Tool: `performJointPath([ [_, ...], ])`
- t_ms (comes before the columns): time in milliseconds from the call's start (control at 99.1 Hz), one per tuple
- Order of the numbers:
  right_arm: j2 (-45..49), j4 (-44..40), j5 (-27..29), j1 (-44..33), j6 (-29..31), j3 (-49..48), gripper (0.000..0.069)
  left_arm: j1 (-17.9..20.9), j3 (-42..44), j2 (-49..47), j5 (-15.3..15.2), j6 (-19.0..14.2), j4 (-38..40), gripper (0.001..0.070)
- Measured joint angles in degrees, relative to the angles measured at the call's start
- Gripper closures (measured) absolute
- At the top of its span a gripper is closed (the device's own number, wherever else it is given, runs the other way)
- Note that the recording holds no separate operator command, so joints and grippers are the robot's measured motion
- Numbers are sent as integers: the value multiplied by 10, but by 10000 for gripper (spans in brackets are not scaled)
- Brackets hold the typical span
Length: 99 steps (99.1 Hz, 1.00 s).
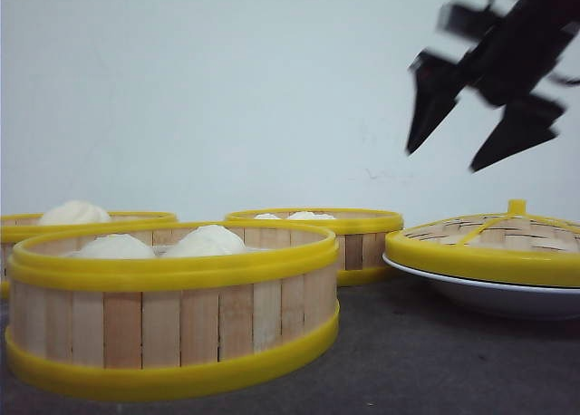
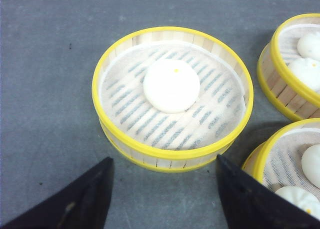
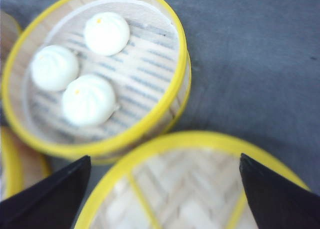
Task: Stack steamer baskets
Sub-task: 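Lower the right gripper onto the rim of the middle steamer basket and grasp it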
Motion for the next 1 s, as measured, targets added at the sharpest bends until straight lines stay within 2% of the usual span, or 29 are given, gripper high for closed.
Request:
performJointPath([
  [262,201,-56,35,23,-16,186,100,0,0,18,0,0,0,322],
  [474,304,-96,88,37,-35,301,111,0,0,27,0,0,0,322],
  [545,318,-97,90,38,-39,316,159,0,0,27,0,0,0,322],
  [706,327,-97,100,40,-44,327,367,0,0,27,0,0,0,322],
  [807,327,-96,105,40,-45,327,451,0,0,27,0,0,0,322],
  [878,327,-94,105,40,-45,327,488,0,0,27,0,0,0,322],
  [999,327,-93,104,40,-45,327,503,0,0,27,0,0,0,322],
])
